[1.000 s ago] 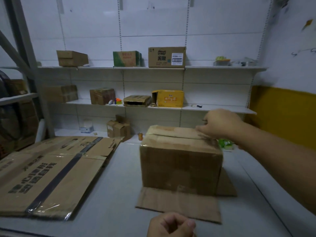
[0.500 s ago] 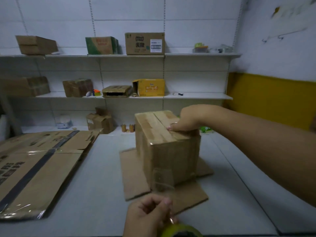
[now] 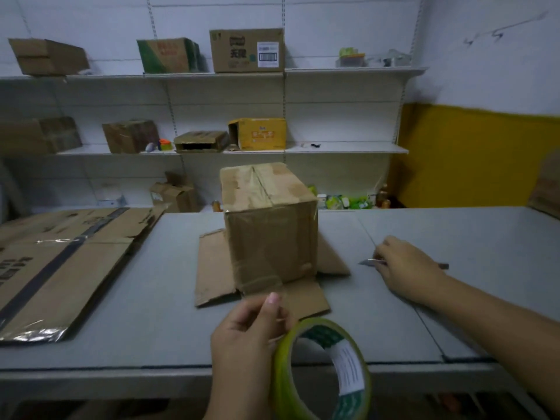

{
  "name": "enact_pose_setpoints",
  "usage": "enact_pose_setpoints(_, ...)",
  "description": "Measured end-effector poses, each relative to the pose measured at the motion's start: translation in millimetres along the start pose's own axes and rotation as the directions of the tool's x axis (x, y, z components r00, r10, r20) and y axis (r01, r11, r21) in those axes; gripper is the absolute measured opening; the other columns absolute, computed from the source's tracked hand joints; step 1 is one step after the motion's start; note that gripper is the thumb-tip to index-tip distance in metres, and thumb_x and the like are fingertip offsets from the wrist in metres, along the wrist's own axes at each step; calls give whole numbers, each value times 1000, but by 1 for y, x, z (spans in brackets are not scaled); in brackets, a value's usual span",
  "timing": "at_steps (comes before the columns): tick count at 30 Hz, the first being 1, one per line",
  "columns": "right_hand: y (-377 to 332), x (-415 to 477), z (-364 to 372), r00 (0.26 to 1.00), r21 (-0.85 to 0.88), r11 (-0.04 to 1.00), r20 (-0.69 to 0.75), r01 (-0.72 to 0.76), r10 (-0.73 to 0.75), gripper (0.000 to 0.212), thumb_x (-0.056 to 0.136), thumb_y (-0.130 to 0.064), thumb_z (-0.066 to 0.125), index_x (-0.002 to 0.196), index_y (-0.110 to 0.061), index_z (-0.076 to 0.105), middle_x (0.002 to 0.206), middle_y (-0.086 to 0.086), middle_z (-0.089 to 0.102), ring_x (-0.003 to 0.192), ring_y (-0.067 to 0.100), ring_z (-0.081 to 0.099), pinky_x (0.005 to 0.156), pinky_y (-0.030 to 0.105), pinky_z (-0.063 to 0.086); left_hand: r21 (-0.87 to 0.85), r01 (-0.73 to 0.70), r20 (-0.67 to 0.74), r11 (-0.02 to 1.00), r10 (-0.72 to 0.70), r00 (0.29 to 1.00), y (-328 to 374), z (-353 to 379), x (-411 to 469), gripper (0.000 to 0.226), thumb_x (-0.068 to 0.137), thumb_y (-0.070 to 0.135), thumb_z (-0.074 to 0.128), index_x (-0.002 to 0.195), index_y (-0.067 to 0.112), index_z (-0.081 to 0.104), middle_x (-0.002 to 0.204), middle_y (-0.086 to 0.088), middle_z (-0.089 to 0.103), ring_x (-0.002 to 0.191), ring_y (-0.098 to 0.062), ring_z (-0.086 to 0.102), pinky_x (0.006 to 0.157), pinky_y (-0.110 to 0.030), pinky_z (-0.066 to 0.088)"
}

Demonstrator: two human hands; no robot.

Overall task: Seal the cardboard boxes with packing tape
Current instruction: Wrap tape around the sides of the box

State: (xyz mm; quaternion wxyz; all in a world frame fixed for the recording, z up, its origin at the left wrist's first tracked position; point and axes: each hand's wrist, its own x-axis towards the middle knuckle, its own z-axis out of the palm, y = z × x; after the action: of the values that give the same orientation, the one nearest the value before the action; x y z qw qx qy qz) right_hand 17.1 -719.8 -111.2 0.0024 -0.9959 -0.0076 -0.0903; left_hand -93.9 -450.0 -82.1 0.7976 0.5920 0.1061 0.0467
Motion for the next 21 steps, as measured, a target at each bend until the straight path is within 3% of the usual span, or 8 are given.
enact_pose_setpoints(3,1,-5,3,993,-37,999,-114,16,-20,28,94,-30,51,113,-15,63,109,4,55,103,23,50,86,35,44,-33,51,-32,998,-52,998,-1,3,-7,19,83,11,65,65,6,70,59,-11,69,53,-20,67,70,-43,58)
enact_pose_setpoints(6,-35,-28,-27,944,327,931,-328,161,-48,30,90,-32,59,117,-18,61,111,-3,57,105,17,51,86,28,39,-54,76,-25,996,-78,997,-1,6,-12,17,82,9,66,67,5,71,62,-15,69,57,-25,68,71,-46,58)
enact_pose_setpoints(8,-75,-55,-54,974,660,721,-206,212,-98,43,84,-49,58,122,-32,52,110,-18,54,103,2,51,87,22,41,-62,67,-6,996,-67,998,0,9,-14,18,82,8,66,65,4,72,64,-17,69,60,-27,69,66,-41,59)
enact_pose_setpoints(11,-117,-88,-69,924,891,454,176,-2,-340,71,69,-69,63,131,-40,43,118,-24,56,107,-7,55,90,18,47,-5,-5,54,1000,5,999,-1,13,-18,15,79,9,67,67,12,76,70,-14,72,66,-25,71,64,-34,59)
enact_pose_setpoints(14,-123,-95,-61,820,950,286,261,-124,-510,28,89,-30,61,117,-26,61,114,-7,68,107,4,62,93,21,49,113,-136,127,984,121,984,6,9,-21,11,75,16,70,71,21,78,73,-7,74,75,-21,71,72,-36,57)
enact_pose_setpoints(15,-122,-93,-60,819,958,247,258,-147,-512,28,88,-24,58,115,-22,64,114,-2,69,108,9,63,96,27,49,135,-179,155,975,157,975,8,7,-20,9,73,17,70,71,20,78,73,-7,74,74,-20,71,72,-36,57)
enact_pose_setpoints(17,-120,-92,-66,823,947,307,246,-92,-512,31,83,-23,54,110,-16,68,110,-1,70,106,11,64,97,29,48,173,-278,190,945,245,951,10,4,-21,7,69,20,71,69,20,79,70,-5,74,69,-16,71,65,-30,58)
enact_pose_setpoints(21,-112,-82,-95,742,858,514,342,4,-577,27,96,-24,47,83,-20,71,74,-27,69,82,-14,60,84,7,43,350,-554,232,756,503,833,6,-8,-6,23,68,24,81,89,29,73,69,7,71,61,-4,65,55,-15,49)
